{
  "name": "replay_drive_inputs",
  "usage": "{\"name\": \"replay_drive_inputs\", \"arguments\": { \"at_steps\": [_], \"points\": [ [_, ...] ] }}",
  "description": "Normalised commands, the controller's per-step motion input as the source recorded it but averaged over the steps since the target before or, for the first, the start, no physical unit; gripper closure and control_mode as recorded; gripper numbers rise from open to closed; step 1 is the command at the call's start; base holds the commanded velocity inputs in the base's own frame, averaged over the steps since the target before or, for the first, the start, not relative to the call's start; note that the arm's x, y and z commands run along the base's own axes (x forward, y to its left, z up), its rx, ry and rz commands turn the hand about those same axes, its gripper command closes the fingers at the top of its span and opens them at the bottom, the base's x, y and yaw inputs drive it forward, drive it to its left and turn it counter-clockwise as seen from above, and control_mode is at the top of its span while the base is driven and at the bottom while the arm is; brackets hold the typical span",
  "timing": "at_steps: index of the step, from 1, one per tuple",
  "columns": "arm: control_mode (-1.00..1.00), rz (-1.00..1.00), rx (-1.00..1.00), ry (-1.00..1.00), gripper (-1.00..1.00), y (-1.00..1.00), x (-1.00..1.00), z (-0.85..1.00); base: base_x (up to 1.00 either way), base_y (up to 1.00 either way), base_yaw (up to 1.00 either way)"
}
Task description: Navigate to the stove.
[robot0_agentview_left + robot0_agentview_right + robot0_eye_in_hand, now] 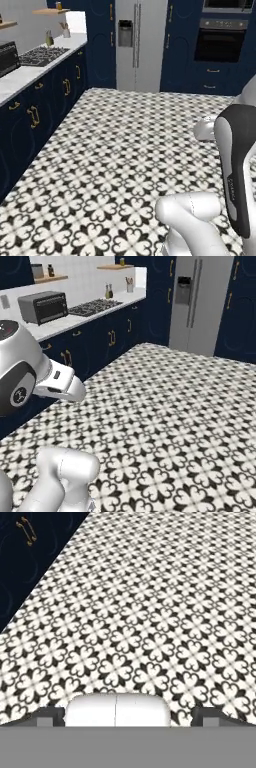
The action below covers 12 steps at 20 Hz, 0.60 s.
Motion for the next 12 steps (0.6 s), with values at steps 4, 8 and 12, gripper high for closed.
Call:
{"name": "replay_drive_inputs", "arguments": {
  "at_steps": [4,8,12],
  "points": [
    [1.00,0.00,0.00,0.00,-1.00,0.00,0.00,0.00,1.00,0.01,-0.28],
    [1.00,0.00,0.00,0.00,-1.00,0.00,0.00,0.00,1.00,0.00,-0.19],
    [1.00,0.00,0.00,0.00,-1.00,0.00,0.00,0.00,1.00,0.00,-0.10]
  ]
}}
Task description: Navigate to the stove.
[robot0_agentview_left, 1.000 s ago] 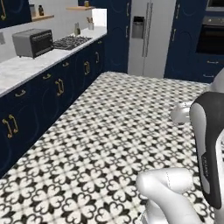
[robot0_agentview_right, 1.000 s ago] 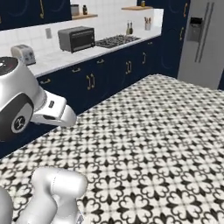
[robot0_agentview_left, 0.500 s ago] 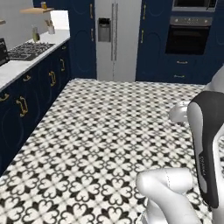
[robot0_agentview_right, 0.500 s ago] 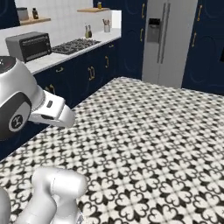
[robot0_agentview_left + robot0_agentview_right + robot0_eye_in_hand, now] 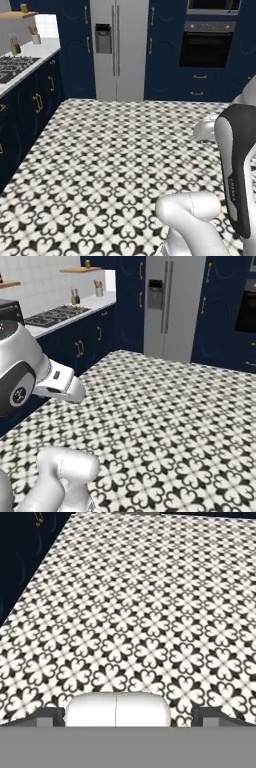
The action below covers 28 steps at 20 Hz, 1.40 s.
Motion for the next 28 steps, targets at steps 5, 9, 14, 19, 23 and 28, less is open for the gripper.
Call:
{"name": "replay_drive_inputs", "arguments": {
  "at_steps": [5,9,14,19,23,28],
  "points": [
    [1.00,0.00,0.00,0.00,-1.00,0.00,0.00,0.00,1.00,0.00,-0.04],
    [1.00,0.00,0.00,0.00,-1.00,0.00,0.00,0.00,1.00,0.00,0.00],
    [1.00,0.00,0.00,0.00,-1.00,0.00,0.00,0.00,1.00,0.00,0.00],
    [1.00,0.00,0.00,0.00,-1.00,0.00,0.00,0.00,1.00,-0.12,0.07],
    [1.00,0.00,0.00,0.00,-1.00,0.00,0.00,0.00,1.00,-0.17,0.26],
    [1.00,0.00,0.00,0.00,-1.00,0.00,0.00,0.00,1.00,-0.09,0.54]
  ]
}}
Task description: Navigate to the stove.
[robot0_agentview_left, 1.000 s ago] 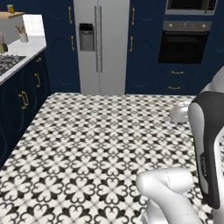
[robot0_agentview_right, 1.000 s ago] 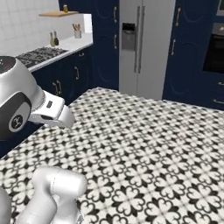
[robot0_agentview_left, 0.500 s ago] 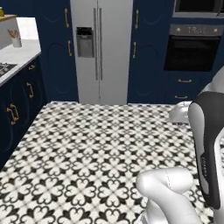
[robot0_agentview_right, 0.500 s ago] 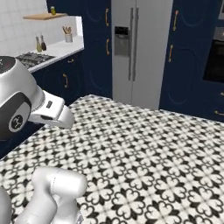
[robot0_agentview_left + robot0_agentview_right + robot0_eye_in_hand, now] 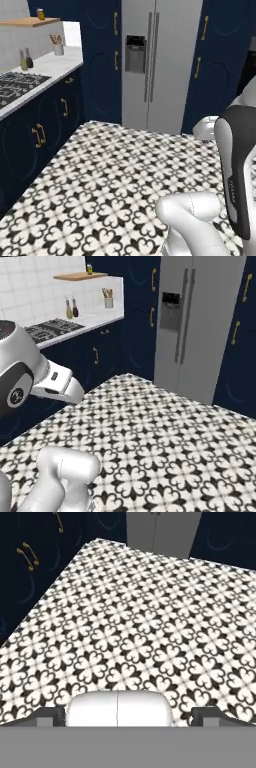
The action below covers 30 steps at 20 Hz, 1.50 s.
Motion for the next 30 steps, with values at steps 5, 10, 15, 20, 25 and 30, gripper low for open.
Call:
{"name": "replay_drive_inputs", "arguments": {
  "at_steps": [5,10,15,20,25,30],
  "points": [
    [1.00,0.00,0.00,0.00,-1.00,0.00,0.00,0.00,1.00,-0.09,0.63],
    [1.00,0.00,0.00,0.00,-1.00,0.00,0.00,0.00,1.00,-0.11,0.64],
    [1.00,0.00,0.00,0.00,-1.00,0.00,0.00,0.00,1.00,-0.18,0.63],
    [1.00,0.00,0.00,0.00,-1.00,0.00,0.00,0.00,1.00,-0.25,0.63],
    [1.00,0.00,0.00,0.00,-1.00,0.00,0.00,0.00,1.00,-0.39,0.59],
    [1.00,0.00,0.00,0.00,-1.00,0.00,0.00,0.00,1.00,-0.83,0.47]
  ]
}}
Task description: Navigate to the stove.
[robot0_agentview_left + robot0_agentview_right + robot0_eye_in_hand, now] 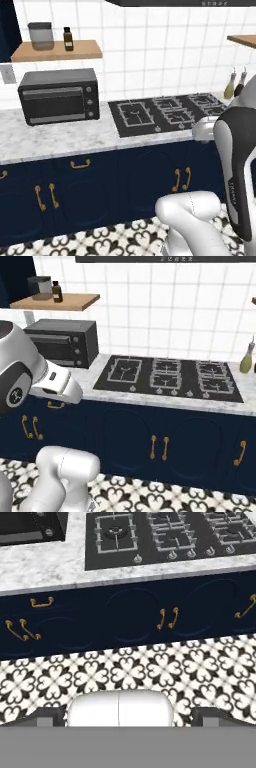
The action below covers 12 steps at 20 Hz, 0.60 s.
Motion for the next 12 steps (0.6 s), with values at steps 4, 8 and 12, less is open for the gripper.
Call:
{"name": "replay_drive_inputs", "arguments": {
  "at_steps": [4,8,12],
  "points": [
    [1.00,0.00,0.00,0.00,-1.00,0.00,0.00,0.00,1.00,-0.93,0.43],
    [1.00,0.00,0.00,0.00,-1.00,0.00,0.00,0.00,0.87,-0.90,0.17],
    [1.00,0.00,0.00,0.00,-1.00,0.00,0.00,0.00,0.78,-0.63,-0.05]
  ]
}}
